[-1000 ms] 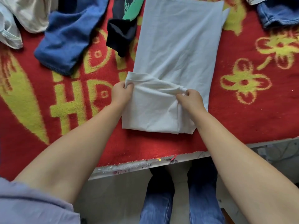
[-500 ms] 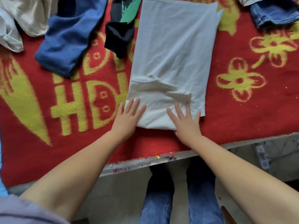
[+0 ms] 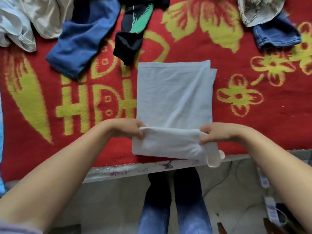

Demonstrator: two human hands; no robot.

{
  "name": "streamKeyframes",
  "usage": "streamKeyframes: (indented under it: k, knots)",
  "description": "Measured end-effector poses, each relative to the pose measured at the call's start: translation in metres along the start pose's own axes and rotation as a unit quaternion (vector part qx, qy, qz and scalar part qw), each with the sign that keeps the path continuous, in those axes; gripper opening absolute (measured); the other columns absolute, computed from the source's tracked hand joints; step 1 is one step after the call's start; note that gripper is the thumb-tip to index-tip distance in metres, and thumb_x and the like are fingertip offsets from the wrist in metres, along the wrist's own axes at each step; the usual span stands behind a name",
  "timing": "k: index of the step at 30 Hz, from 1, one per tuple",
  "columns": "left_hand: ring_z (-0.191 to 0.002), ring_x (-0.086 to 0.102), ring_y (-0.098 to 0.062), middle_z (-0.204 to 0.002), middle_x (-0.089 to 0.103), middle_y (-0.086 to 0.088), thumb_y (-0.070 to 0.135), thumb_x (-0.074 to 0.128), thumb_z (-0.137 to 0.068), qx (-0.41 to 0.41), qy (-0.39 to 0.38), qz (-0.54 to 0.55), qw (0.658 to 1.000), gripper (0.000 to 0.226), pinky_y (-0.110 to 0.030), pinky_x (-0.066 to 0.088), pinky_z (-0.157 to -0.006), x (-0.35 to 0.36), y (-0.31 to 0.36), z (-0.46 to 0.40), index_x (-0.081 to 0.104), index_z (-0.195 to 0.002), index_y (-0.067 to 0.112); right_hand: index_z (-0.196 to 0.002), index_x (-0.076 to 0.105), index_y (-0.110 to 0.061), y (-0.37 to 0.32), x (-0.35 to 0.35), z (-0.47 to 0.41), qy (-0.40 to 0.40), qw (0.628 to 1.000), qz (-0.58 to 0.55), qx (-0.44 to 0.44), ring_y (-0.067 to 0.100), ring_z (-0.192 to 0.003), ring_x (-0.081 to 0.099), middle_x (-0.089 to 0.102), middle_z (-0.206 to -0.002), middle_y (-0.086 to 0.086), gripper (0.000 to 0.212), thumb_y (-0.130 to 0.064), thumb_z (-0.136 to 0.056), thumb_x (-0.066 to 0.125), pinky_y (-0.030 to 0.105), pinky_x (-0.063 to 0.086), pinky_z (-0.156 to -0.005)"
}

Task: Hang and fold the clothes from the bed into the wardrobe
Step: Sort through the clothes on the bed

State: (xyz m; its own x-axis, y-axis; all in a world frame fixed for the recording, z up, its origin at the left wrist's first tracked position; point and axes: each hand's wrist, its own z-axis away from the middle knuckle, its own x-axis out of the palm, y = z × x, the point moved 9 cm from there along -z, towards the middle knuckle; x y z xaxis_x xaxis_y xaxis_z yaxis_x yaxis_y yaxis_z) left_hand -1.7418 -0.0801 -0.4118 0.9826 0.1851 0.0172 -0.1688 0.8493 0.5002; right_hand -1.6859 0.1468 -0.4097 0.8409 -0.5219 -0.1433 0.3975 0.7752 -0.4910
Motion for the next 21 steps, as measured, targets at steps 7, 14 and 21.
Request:
streamKeyframes:
  k: [7,14,21]
  knots:
    - [-0.081,0.061,-0.018,-0.097,0.063,-0.006,0.024,0.054,-0.096,-0.028,0.363,0.413,0.835,0.013,-0.028,0.045,-0.071,-0.053,-0.059,-0.049,0.062,-0.091,0.014,-0.136,0.045,-0.023,0.056,-0.075,-0.04,0.333,0.91,-0.24,0.051,0.016,-0.112,0.052,0.051,-0.132,0.002,0.064,-0.056,-0.084,0.061,0.028,0.04,-0.085]
    - [-0.086,0.052,-0.019,-0.093,0.057,-0.003,0.022,0.04,-0.102,-0.006,0.532,0.186,0.826,0.024,-0.027,0.026,-0.064,-0.025,-0.055,-0.042,0.058,-0.098,0.007,-0.1,0.051,-0.016,0.072,-0.031,-0.027,0.434,0.893,-0.073,0.099,0.032,-0.084,0.058,0.064,-0.092,0.006,0.025,-0.04,-0.097,0.044,0.033,0.033,-0.055]
    - [-0.103,0.055,-0.041,-0.114,0.058,-0.023,0.032,0.036,-0.101,-0.127,0.543,0.11,0.822,0.033,-0.042,0.036,-0.074,-0.024,-0.066,-0.043,0.046,-0.118,0.006,-0.11,0.053,-0.01,0.071,-0.039,-0.026,0.477,0.873,-0.028,0.103,0.033,-0.104,0.054,0.059,-0.109,0.011,0.029,-0.034,-0.101,0.039,0.042,0.038,-0.082]
